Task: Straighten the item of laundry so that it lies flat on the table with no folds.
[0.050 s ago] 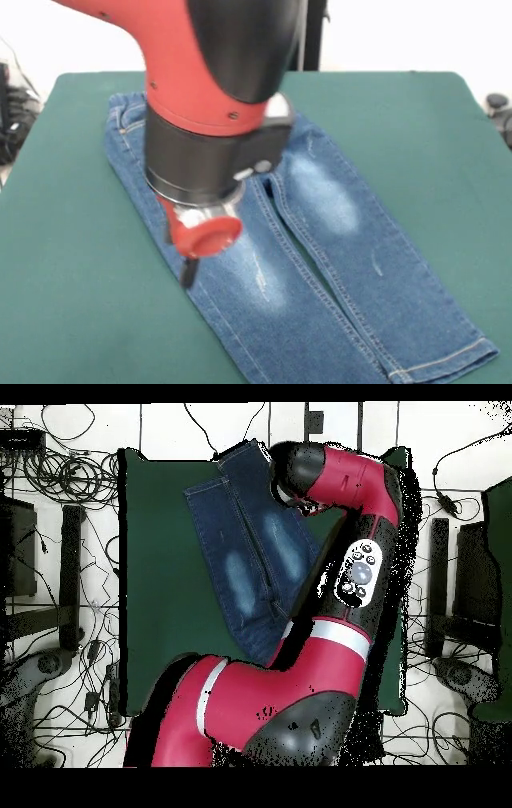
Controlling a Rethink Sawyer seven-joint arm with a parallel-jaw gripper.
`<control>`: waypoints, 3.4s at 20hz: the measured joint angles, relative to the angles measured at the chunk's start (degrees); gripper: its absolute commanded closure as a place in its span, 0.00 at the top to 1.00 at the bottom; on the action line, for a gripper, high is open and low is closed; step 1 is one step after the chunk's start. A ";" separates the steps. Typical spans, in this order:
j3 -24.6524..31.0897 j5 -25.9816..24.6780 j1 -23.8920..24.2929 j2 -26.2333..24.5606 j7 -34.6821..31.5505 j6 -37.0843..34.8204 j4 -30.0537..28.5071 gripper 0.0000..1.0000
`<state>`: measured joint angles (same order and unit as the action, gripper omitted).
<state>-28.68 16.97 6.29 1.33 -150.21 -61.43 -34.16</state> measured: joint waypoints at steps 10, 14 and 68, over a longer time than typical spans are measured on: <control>0.37 -6.80 0.41 2.17 1.01 -4.80 -3.94 1.00; 1.07 -8.68 0.54 3.56 1.12 -4.81 -6.59 1.00; 19.36 -4.88 0.11 4.72 1.12 5.79 -16.20 1.00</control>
<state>-9.32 12.09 6.40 6.05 -149.09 -55.64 -50.36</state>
